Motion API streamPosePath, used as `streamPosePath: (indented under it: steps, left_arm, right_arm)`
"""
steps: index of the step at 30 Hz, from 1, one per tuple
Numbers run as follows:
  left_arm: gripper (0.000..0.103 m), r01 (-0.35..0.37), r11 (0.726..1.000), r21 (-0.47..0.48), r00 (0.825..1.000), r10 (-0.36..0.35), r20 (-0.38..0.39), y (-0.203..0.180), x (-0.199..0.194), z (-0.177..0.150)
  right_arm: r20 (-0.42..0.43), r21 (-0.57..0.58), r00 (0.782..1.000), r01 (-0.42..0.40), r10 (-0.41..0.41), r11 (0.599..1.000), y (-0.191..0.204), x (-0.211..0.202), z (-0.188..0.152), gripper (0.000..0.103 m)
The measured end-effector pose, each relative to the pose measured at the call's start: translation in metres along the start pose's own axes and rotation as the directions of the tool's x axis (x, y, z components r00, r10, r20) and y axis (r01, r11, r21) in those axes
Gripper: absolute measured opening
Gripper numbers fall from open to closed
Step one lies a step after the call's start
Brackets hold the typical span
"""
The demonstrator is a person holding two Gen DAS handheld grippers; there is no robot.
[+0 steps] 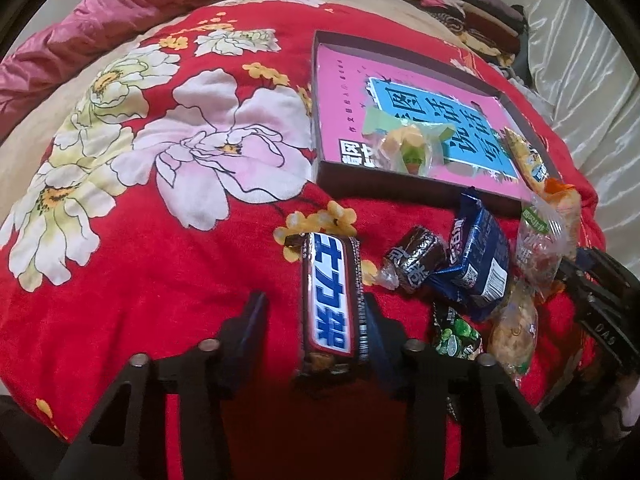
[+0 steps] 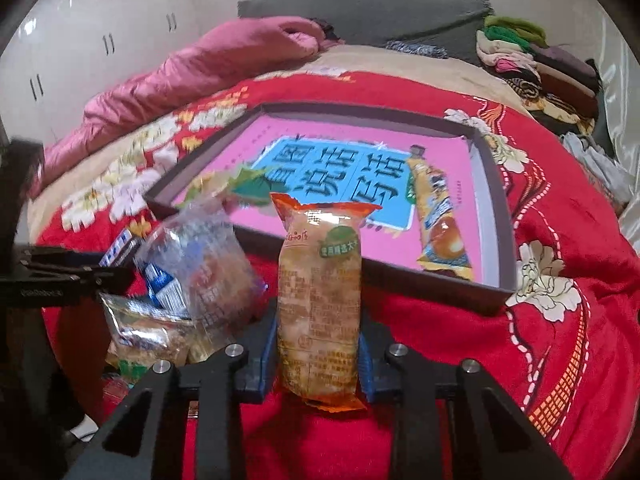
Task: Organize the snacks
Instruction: 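Grasp the blue-and-white chocolate bar with the left gripper while the right grasps the tan bread packet, then carry the chocolate bar and bread packet over the pink tray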
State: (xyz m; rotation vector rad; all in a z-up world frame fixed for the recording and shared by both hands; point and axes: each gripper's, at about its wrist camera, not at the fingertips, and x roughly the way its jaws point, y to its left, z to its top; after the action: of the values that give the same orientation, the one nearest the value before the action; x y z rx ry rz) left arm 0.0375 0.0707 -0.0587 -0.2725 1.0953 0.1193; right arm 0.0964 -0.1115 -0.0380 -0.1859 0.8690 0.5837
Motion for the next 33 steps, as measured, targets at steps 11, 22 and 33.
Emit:
streamPosePath:
  steps: [11, 22, 33]
  left_arm:
    - [0.030, 0.044, 0.999, -0.032, 0.999, -0.044, 0.025, 0.005, -0.015, 0.005]
    - [0.030, 0.069, 0.996, -0.058, 0.995, -0.064, 0.074, 0.004, -0.039, 0.013]
    - [0.030, 0.069, 0.997, -0.026, 0.987, -0.064, 0.150, 0.000, -0.057, 0.028]
  right_arm:
    - [0.080, 0.069, 0.996, -0.051, 0.045, 0.996, -0.012, -0.018, 0.007, 0.033]
    - [0.145, 0.088, 0.986, -0.093, 0.080, 0.992, -0.016, -0.029, 0.014, 0.033]
    - [0.200, 0.100, 0.978, -0.082, 0.060, 0.992, -0.024, -0.037, 0.020, 0.033]
